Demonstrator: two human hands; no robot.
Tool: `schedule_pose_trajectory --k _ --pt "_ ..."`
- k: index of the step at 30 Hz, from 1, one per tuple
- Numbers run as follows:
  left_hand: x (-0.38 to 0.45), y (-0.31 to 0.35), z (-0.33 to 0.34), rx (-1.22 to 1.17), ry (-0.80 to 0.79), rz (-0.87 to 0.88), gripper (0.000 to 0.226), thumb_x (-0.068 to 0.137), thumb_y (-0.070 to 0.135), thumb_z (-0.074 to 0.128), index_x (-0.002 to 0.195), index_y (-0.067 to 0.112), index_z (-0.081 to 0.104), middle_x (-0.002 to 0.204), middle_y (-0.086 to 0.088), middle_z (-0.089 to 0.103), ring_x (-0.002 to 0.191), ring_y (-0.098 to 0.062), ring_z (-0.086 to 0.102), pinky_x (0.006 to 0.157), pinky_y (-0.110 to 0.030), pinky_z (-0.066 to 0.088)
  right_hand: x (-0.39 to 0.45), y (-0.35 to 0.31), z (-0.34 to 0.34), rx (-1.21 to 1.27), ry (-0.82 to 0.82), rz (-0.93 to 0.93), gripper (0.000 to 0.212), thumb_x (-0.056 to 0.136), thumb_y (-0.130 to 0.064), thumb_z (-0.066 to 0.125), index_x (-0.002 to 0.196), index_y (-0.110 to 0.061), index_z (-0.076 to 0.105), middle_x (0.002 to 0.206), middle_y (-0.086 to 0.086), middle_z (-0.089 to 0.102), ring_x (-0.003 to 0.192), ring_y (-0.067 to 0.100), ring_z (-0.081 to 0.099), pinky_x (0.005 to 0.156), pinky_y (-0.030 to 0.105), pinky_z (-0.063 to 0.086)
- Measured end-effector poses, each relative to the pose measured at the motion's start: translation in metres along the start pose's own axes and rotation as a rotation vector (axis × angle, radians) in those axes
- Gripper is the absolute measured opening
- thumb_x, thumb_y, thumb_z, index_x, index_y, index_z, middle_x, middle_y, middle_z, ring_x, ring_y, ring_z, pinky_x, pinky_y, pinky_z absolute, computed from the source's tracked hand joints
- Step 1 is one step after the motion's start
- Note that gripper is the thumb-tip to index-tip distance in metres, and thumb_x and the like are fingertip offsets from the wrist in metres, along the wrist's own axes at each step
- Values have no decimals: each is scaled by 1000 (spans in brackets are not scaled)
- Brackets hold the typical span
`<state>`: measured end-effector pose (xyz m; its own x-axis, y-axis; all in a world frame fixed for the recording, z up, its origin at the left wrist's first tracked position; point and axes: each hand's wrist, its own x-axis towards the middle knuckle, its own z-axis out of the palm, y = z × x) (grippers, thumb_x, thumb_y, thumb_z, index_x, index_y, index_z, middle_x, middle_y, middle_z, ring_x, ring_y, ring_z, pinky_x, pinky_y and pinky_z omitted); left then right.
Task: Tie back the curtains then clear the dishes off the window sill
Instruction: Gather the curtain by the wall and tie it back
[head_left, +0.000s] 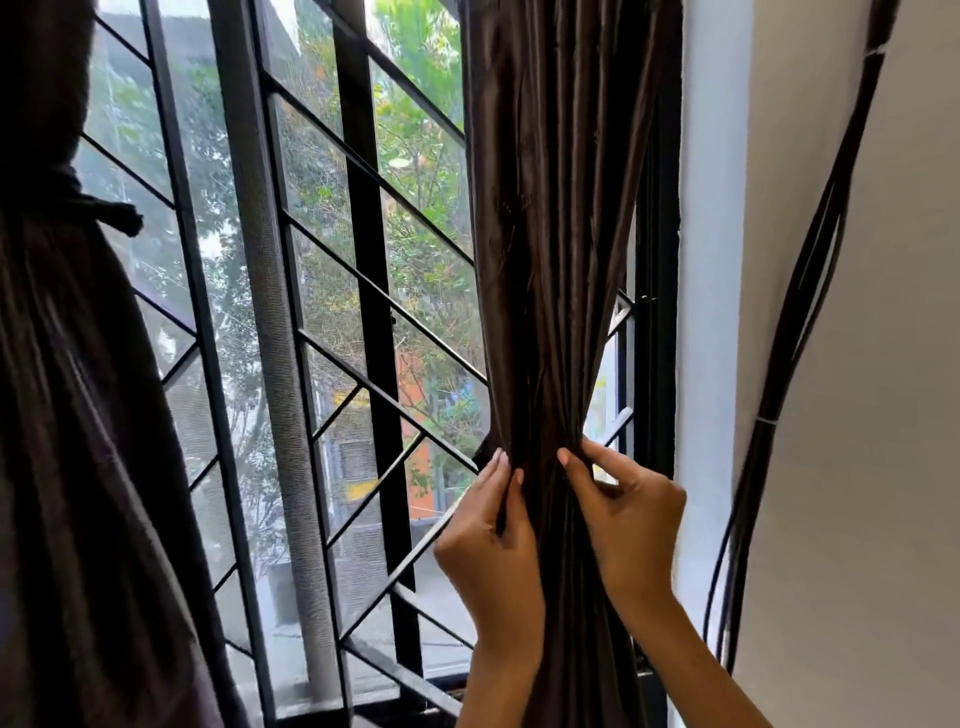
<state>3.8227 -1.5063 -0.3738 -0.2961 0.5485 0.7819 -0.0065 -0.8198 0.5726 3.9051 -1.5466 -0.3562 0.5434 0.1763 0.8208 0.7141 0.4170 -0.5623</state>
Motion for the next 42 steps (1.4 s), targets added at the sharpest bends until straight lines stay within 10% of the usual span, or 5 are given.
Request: schedule_pose_trajectory --k 4,16,21,31,42 --pt "-8 1 0 21 37 145 22 77 3 68 98 6 74 98 -2 70 91 -3 63 81 -6 46 -6 1 7 -74 7 -100 30 80 -7 74 109 -14 71 93 1 74 80 11 70 68 30 59" --pt "-28 4 -1 13 -151 102 33 89 13 52 119 12 66 113 7 64 103 -9 63 85 -24 51 -14 -24 -1 148 -181 77 21 85 -25 67 106 -25 70 65 -13 68 46 -2 54 46 7 35" --pt "-22 8 -10 -101 -247 -6 48 75 -3 47 113 16 70 112 10 69 106 -1 62 90 -24 51 -5 -14 0 19 -98 40 26 78 -21 77 103 -17 73 81 -3 75 69 16 70 60 40 56" --pt "48 -12 -27 64 -361 -144 44 84 22 69 127 23 59 109 8 69 106 -2 61 94 -21 46 -4 0 8 -81 -54 -113 27 77 -4 76 104 -5 72 92 6 73 76 3 67 64 2 49" --pt "55 3 -26 90 -348 -131 14 71 10 80 71 20 71 67 4 67 56 -7 62 57 -18 50 -8 -1 14 -169 -44 -241 37 77 0 75 112 -9 69 87 6 73 72 18 70 66 32 56"
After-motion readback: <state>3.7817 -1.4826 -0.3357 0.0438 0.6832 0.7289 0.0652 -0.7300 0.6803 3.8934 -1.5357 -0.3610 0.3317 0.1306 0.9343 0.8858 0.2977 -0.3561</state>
